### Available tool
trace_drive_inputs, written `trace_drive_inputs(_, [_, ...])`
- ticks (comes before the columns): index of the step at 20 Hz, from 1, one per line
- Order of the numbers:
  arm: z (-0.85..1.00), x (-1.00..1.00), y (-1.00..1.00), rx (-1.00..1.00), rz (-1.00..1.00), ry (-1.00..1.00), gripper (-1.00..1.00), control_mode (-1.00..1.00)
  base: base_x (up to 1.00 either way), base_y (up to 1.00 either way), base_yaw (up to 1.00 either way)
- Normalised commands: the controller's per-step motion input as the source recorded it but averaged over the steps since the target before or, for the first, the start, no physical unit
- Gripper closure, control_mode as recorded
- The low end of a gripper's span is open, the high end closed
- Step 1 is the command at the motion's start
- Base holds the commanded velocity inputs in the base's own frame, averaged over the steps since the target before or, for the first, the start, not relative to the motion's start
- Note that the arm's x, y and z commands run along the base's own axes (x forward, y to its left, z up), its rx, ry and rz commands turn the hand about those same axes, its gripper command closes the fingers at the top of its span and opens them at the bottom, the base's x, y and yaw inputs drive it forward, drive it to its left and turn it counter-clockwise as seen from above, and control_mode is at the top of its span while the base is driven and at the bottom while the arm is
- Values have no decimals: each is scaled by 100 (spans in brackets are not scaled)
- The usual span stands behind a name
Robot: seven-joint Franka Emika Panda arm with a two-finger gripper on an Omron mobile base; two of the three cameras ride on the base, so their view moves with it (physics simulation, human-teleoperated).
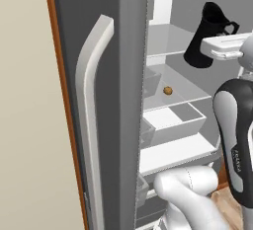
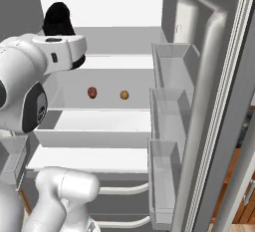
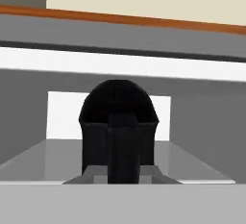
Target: Move the apricot and sweet potato from the top shelf to the second highest shelf to make space. Then, place the pitcher from the counter on the cleared top shelf.
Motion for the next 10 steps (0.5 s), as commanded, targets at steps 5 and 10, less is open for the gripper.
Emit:
trace_drive_inputs(5, [2,33,1,0,0,11,100,-100,0,0,0])
trace_drive_inputs(10, [-44,27,0,0,3,-2,100,-100,0,0,0])
